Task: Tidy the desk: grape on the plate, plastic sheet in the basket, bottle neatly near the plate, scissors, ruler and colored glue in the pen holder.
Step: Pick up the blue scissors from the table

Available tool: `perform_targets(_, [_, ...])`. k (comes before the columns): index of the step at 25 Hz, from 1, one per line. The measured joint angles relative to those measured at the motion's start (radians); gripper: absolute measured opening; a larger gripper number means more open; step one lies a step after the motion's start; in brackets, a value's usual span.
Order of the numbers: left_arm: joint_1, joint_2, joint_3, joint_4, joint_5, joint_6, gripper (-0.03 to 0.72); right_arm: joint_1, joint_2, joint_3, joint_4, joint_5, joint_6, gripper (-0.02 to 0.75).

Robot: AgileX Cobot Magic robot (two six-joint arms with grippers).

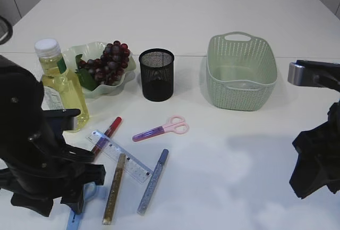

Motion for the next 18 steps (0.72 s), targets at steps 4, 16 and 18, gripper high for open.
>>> perform_targets(4, [0.0,0.055,0.0,-0.006,-0.023,0.0,0.377,0.0,0.0,0.0,0.0,0.0,0.002,0.459])
perform_targets(16, [0.0,0.069,0.0,-0.008,-0.073,0.0,0.351,0.0,0.0,0.0,0.0,0.0,0.002,0.459])
perform_targets(18, [0.0,0.074,0.0,-0.008,-0.075,0.0,0.351,0.0,0.0,0.0,0.0,0.0,0.002,0.459])
